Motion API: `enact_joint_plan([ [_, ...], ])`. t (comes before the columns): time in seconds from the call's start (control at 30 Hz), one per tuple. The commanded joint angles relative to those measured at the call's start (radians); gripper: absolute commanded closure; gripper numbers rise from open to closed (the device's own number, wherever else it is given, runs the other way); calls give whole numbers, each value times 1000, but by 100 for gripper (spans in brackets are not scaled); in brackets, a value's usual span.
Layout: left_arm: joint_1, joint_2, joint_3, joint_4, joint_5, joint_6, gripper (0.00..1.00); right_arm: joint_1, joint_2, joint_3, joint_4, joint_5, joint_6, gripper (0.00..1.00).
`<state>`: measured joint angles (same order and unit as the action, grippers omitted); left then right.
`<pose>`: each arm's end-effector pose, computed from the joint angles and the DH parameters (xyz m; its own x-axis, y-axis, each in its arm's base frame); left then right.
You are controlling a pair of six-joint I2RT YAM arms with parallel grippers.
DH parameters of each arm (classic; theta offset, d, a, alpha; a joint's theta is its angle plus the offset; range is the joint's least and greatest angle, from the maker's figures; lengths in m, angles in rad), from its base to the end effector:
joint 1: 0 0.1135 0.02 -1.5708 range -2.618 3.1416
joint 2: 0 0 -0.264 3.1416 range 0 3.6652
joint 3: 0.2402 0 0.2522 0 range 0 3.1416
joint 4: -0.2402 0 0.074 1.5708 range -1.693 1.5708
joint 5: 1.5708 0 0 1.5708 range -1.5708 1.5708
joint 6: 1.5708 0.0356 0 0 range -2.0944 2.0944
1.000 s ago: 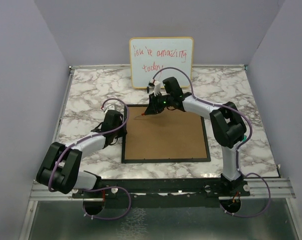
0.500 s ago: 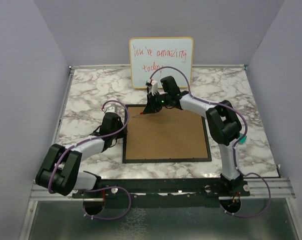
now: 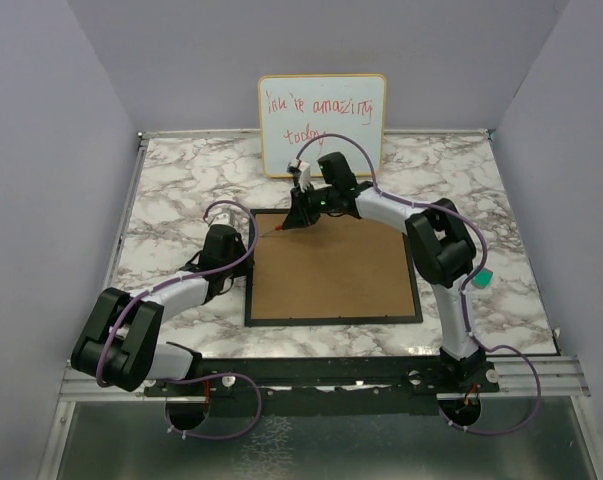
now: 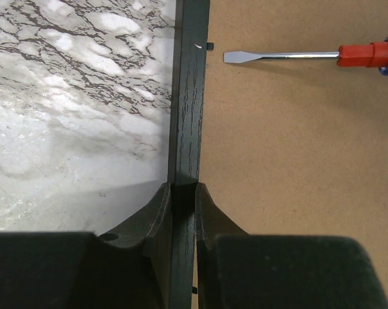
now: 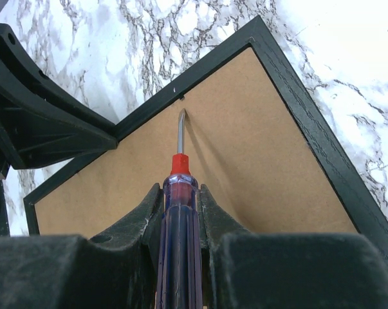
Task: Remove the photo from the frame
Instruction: Release the photo frame item from the photo frame.
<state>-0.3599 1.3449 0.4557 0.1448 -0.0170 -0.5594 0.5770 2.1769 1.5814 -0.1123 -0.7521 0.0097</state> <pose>0.2271 -0.0848 0.1441 -0.7181 -0.2967 -0.6295 -0.0480 0.9235 -0.3805 0.3914 0.2838 0.1777 -0.5530 -0.3515 -0.7555 -0.8281 0.3323 0.4515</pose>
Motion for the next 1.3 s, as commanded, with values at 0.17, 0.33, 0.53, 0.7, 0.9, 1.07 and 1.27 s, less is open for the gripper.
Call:
enact_joint_plan([
  [0.17, -14, 61, -49, -169, 93, 14, 100, 6, 61, 5, 31, -4, 25, 99],
  [0.33, -14, 58, -49, -171, 94, 13, 100, 6, 74, 21, 32, 1, 30, 99],
  [0.53, -14, 56, -49, -169, 96, 13, 100, 6, 92, 35, 32, -7, 36, 99],
  [0.7, -14, 57, -52, -164, 99, 15, 100, 6, 103, 49, 29, -8, 35, 99],
  [0.9, -14, 52, -54, -163, 100, 15, 100, 6, 108, 63, 21, -1, 33, 99],
  [1.07, -14, 52, -60, -151, 110, 15, 100, 26, 132, 123, -42, 28, 1, 99],
  [1.27, -16, 48, -64, -148, 112, 18, 100, 40, 162, 218, -126, 71, -41, 99],
])
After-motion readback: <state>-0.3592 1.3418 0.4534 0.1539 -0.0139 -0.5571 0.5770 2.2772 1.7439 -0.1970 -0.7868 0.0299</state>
